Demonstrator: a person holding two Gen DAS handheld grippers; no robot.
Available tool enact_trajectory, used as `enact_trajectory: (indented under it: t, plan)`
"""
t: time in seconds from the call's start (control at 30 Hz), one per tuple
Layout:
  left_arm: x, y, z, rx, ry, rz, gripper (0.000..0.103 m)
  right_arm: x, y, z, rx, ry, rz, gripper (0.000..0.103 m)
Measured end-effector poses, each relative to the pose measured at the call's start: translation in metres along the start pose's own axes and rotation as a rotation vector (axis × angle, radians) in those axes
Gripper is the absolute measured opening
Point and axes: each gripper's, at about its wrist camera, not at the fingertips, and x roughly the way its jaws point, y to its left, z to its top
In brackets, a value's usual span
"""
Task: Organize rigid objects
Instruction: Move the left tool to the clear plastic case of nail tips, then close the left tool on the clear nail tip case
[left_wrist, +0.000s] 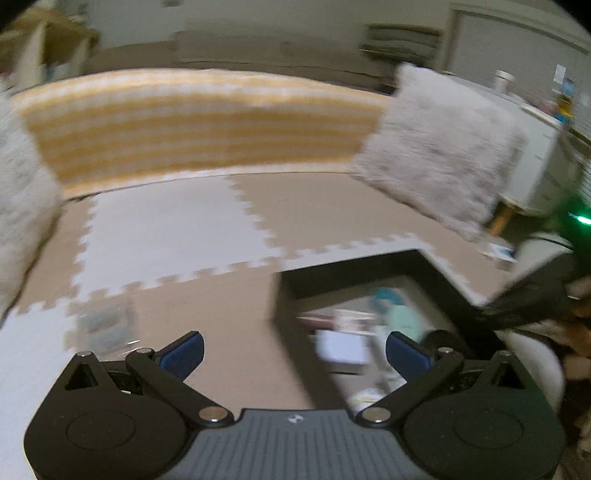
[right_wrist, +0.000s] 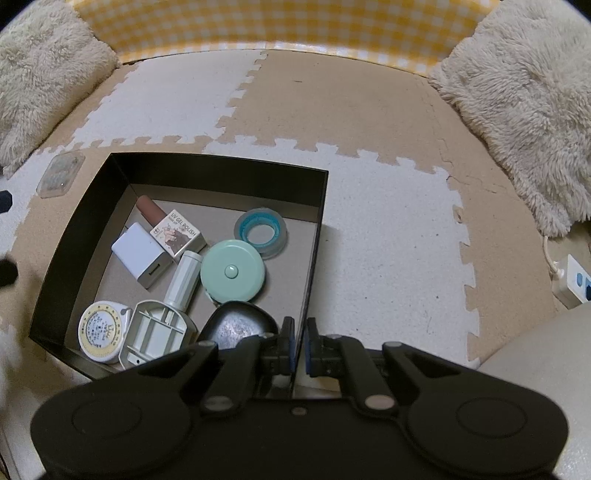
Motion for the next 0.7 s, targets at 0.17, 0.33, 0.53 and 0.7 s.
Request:
enact_trajectory:
  t: [0.17, 0.33, 0.53, 0.7]
  plan:
    - [0.015, 0.046, -0.006, -0.099, 0.008, 0.125, 0.103, 0.0, 0.001, -0.001, -0.001, -0.001, -0.003, 0.005]
    - [0.03, 0.083, -0.012, -0.167, 0.019, 0.228, 0.103, 0.0, 0.001, 0.0, -0.005, 0.004, -0.011, 0.005]
    - [0.055, 0.115, -0.015, -0.25, 0.017, 0.326, 0.103, 0.001, 0.002, 0.001, 0.006, 0.01, -0.015, 0.005]
    - [0.074, 0.122, -0.01, -0.263, -0.004, 0.351, 0.103, 0.005, 0.004, -0.001, -0.001, 0.031, -0.025, 0.005]
